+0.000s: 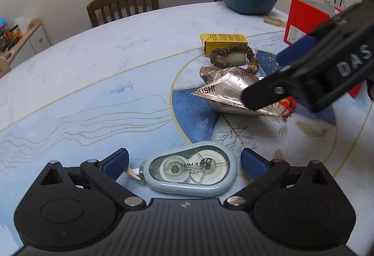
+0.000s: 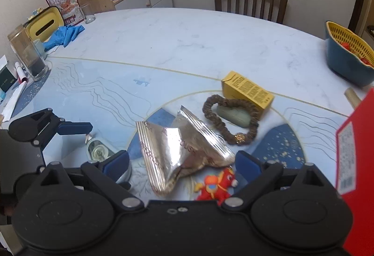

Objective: Organize objects
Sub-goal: 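Grasp the white correction-tape dispenser with the left tool while the right tool grasps the silver foil bag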

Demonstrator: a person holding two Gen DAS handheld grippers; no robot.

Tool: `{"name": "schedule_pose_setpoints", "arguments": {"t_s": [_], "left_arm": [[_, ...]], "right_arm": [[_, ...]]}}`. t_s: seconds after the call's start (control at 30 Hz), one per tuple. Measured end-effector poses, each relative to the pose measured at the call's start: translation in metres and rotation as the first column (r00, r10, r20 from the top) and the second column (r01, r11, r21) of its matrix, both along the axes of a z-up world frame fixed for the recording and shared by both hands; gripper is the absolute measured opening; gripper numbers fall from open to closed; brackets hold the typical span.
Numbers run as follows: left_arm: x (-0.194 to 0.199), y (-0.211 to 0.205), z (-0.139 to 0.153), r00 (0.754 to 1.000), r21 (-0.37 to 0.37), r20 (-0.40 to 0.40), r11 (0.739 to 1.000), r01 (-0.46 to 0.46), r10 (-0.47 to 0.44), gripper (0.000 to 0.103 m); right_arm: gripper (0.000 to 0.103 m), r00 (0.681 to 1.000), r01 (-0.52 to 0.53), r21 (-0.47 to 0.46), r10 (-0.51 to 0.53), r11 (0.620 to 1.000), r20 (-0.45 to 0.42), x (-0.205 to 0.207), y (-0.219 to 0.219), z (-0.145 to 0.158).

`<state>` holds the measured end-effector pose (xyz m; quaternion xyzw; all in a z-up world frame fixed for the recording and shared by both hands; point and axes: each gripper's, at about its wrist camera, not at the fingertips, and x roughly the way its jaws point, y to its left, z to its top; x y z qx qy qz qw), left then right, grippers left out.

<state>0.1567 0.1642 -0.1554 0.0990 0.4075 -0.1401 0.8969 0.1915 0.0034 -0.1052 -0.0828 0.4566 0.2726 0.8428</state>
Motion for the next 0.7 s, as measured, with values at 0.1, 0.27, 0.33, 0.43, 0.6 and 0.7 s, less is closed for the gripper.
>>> {"name": "schedule_pose_setpoints", "arguments": {"t_s": [0.1,0.27,0.33,0.43,0.6,0.7], "left_arm": [[0.000,0.005,-0.004,1.000,-0.013,-0.007,1.000,-0.008,0.007,0.102],[0.001,0.003,-0.004,1.000,-0.012,-0.004,1.000,0.002,-0.002,0.102],[0.003,0.003,-0.005,1.000,-0.016,-0.009,1.000,-0.001,0.001,0.102],[0.004,0.004,-0.005,1.000,-0.020,-0.012,1.000,-0.006,0.005,0.102],[0.003,0.002,-0.003,1.000,0.002,0.007,1.000,-0.017,0.017,0.101],[0.004,-0.004,-0.004,1.000,0.006,0.008,1.000,0.028,-0.028,0.101]], "right_arm": [[0.097,1.000,-0.008,-0.013,0.008,1.000,-0.009,0.004,0.008,-0.006],[0.095,1.000,-0.007,-0.033,0.006,0.999,-0.016,0.008,0.016,-0.014],[0.094,1.000,-0.003,-0.038,0.002,0.999,-0.019,0.010,0.018,-0.016],[0.092,1.000,-0.001,-0.048,0.000,0.999,-0.024,0.013,0.020,-0.019],[0.091,1.000,0.000,-0.058,-0.001,0.998,-0.024,0.015,0.021,-0.022],[0.092,1.000,0.001,-0.063,-0.002,0.998,-0.022,0.015,0.022,-0.023]]}}
